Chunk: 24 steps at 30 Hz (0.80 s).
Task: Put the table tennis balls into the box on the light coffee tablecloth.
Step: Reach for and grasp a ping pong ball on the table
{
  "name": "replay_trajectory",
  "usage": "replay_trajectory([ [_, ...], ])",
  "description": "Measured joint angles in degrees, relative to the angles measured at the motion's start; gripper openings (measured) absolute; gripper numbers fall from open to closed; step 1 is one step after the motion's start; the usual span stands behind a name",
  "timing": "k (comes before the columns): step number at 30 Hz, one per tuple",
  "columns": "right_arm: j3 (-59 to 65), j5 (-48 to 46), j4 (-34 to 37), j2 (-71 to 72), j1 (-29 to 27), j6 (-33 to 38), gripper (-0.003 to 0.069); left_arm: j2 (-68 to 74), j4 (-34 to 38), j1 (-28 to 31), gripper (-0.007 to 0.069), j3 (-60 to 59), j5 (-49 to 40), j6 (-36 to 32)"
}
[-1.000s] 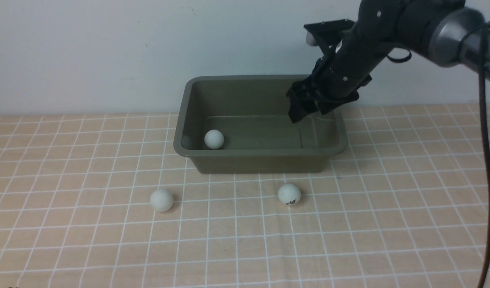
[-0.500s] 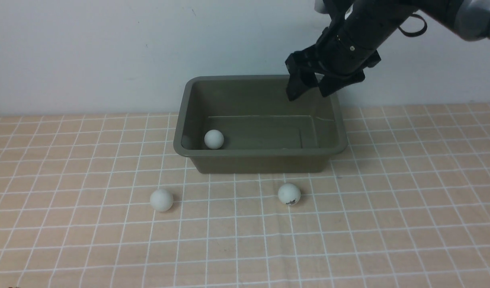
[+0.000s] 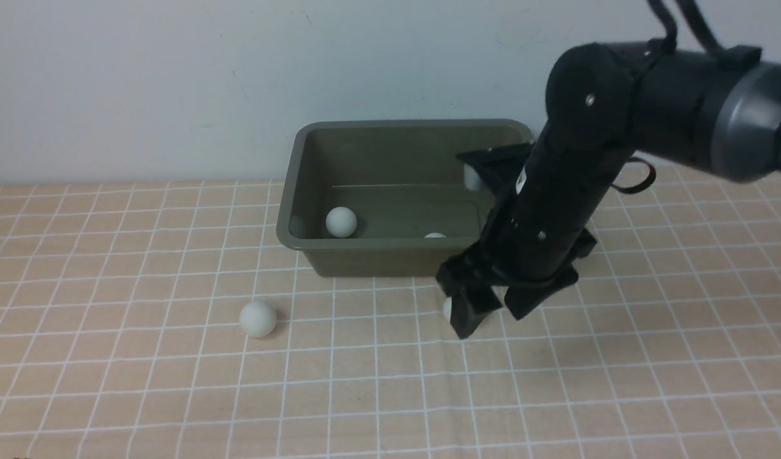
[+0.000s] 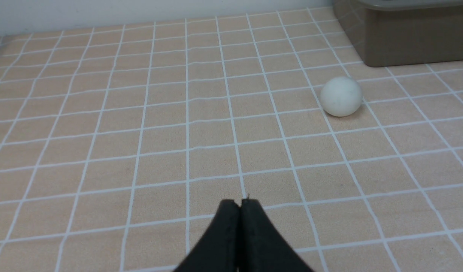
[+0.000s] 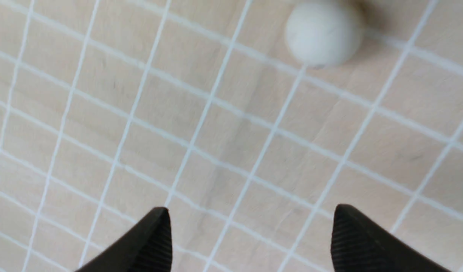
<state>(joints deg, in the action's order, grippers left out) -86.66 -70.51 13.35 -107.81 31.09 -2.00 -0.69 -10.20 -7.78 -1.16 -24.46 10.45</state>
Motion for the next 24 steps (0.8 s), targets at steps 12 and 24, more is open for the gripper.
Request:
replay_trajectory([
  [12, 1.1, 10.5, -19.5, -0.3, 7.1, -22.5, 0.0509, 0.0, 0.0, 0.0, -0.0069, 0.0, 0.0, 0.0],
  [24, 1.1, 16.6, -22.8, -7.7, 7.1, -31.3, 0.0509, 0.0, 0.0, 0.0, -0.0069, 0.0, 0.0, 0.0],
])
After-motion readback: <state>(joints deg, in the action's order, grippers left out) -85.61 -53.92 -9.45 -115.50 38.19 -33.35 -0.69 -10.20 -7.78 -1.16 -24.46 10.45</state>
